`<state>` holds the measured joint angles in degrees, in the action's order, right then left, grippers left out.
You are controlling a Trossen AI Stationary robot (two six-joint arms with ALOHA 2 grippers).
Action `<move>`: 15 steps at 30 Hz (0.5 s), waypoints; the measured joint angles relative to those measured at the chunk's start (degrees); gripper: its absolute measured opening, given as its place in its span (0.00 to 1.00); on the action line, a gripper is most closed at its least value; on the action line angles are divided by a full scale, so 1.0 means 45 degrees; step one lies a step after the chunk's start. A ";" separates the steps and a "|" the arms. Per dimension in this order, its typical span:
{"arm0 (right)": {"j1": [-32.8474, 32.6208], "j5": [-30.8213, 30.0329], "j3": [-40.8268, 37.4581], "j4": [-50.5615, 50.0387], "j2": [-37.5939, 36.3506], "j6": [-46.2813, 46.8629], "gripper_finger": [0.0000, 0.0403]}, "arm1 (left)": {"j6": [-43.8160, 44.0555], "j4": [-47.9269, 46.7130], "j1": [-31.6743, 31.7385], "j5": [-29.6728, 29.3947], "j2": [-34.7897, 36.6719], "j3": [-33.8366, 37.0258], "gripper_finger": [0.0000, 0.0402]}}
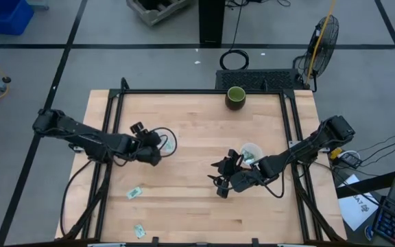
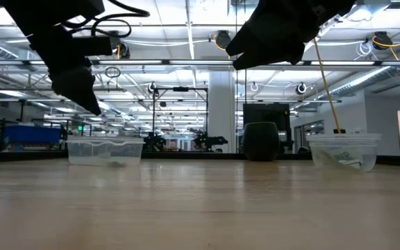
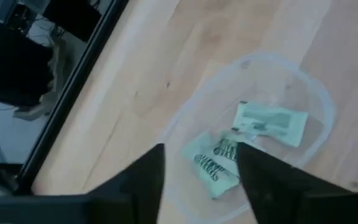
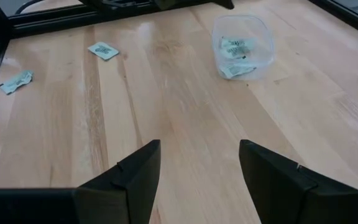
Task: Pick and place Stevia / Truvia into bins
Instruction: Put the white stevia packet into the transparent circular container
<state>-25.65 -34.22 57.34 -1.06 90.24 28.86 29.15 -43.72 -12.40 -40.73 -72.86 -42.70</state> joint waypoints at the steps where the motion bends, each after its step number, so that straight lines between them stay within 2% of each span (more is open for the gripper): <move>1: 0.0003 0.0002 0.0000 0.0001 0.0000 0.0042 0.52 | 0.0011 0.0120 -0.0063 0.0063 0.0000 0.0000 0.55; 5: 0.0020 0.0061 -0.0006 0.0928 0.0301 -0.0593 0.52 | 0.0343 0.0243 -0.0484 0.1044 0.0054 0.0000 0.66; 9: 0.0227 0.1809 -0.0010 0.3643 0.1057 -0.2391 0.52 | 0.1189 0.0256 -0.1552 0.2322 0.0054 0.0000 0.71; 13: 0.0556 0.3991 -0.0005 0.6565 0.2288 -0.3538 0.52 | 0.2179 0.0869 -0.3255 0.1830 0.0058 0.0000 0.71; 15: 0.0743 0.4389 -0.0010 0.7206 0.2741 -0.3582 0.52 | 0.2235 0.1538 -0.4094 0.1817 0.0058 0.0000 0.69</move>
<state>-22.30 -14.47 57.30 31.37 102.57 12.74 39.21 -36.80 -30.82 -32.55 -72.60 -42.70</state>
